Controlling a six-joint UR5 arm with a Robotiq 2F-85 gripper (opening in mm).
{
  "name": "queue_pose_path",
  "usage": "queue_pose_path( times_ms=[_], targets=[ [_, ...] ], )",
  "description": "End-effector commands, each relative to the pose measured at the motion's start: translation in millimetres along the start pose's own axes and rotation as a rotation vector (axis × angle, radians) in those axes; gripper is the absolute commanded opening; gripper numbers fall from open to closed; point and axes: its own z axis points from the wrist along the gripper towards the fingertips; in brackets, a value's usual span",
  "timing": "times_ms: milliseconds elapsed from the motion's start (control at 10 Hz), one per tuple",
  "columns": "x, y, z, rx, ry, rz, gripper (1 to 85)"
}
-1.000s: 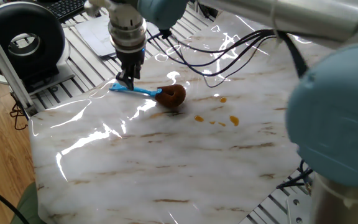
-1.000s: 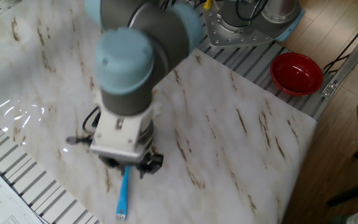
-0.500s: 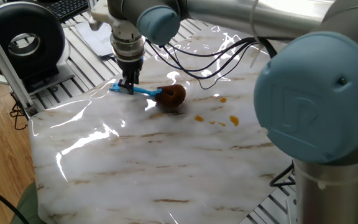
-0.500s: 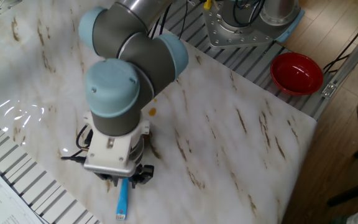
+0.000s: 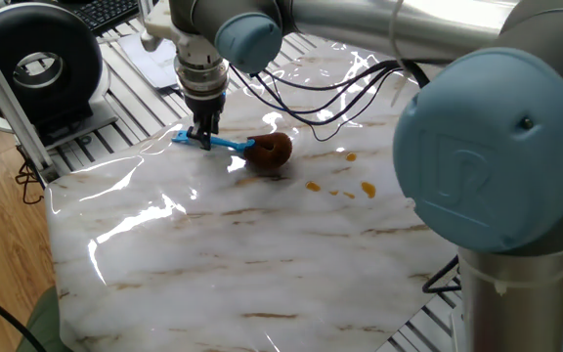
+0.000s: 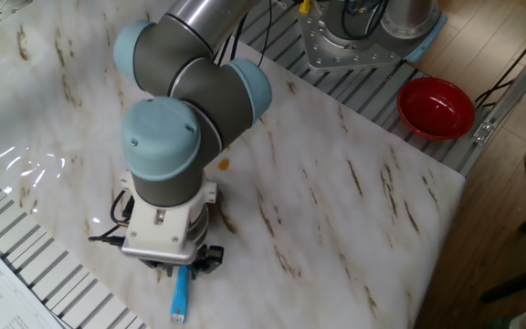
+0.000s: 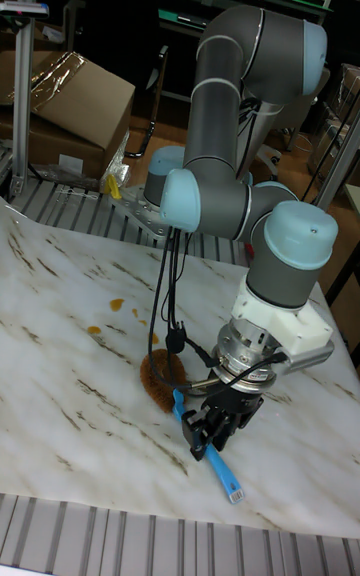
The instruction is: Scrub the table with a brush
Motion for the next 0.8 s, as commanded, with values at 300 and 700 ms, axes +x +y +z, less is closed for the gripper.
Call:
queue_pose_path(
  times_ms=[300, 700],
  targets=[
    [3.6, -6.7, -5.8, 0.026, 0.017, 0.076, 1.7],
    [22.5, -24.5, -34.0, 0.055, 0.006, 0.065, 1.3]
  ],
)
